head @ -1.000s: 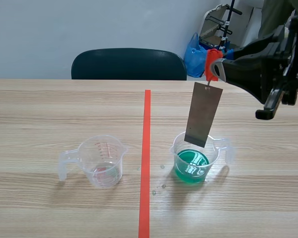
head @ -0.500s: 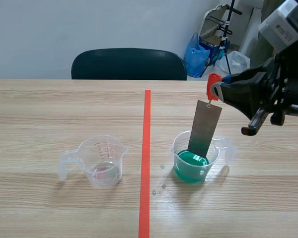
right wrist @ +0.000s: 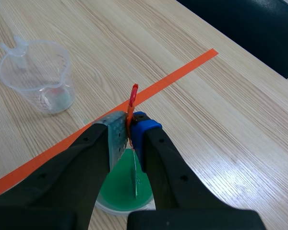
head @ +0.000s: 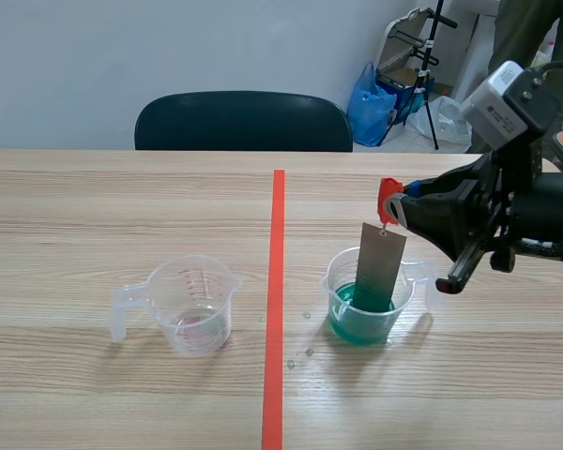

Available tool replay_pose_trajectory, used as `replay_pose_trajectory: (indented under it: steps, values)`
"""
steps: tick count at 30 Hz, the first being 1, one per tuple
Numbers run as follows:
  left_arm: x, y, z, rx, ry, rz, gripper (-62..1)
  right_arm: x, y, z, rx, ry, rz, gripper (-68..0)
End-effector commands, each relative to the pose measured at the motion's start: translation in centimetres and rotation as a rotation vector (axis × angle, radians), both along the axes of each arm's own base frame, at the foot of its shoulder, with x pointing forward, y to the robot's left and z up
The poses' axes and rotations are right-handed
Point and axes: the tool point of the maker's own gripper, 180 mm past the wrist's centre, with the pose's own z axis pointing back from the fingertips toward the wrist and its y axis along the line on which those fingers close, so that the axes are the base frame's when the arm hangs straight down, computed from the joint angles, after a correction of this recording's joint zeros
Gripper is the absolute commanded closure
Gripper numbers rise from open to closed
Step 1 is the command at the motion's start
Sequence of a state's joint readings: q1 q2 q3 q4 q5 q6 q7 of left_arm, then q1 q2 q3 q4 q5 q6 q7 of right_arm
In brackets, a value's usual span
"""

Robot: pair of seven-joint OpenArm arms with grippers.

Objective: Do the redox reaction experiment

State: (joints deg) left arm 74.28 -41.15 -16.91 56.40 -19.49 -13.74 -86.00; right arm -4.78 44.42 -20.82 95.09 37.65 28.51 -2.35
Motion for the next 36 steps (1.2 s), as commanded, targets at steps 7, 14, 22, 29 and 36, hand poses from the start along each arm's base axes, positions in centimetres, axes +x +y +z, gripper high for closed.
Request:
replay_pose_trajectory:
  steps: [7, 14, 22, 29, 36]
  values:
    - [0.12, -0.29, 0.61, -0.023, -0.032, -0.004, -62.3, 0.27, -0.13, 0.57, -0.009, -0.018, 0.005, -0.8]
    - [0.12, -0.29, 0.61, -0.023, -0.032, -0.004, -62.3, 0.24, -0.20, 0.36, -0.019, -0.011, 0.004, -0.8]
    - [0.12, -0.29, 0.61, -0.023, -0.032, -0.004, -62.3, 0.25, -0.19, 0.39, -0.018, -0.011, 0.004, -0.8]
    - [0.17, -0.29, 0.59, -0.022, -0.032, -0.003, -62.3, 0.25, -0.19, 0.39, -0.018, -0.011, 0.004, -0.8]
    - [0.17, -0.29, 0.61, -0.022, -0.033, -0.003, -62.3, 0.25, -0.19, 0.39, -0.018, -0.011, 0.004, -0.8]
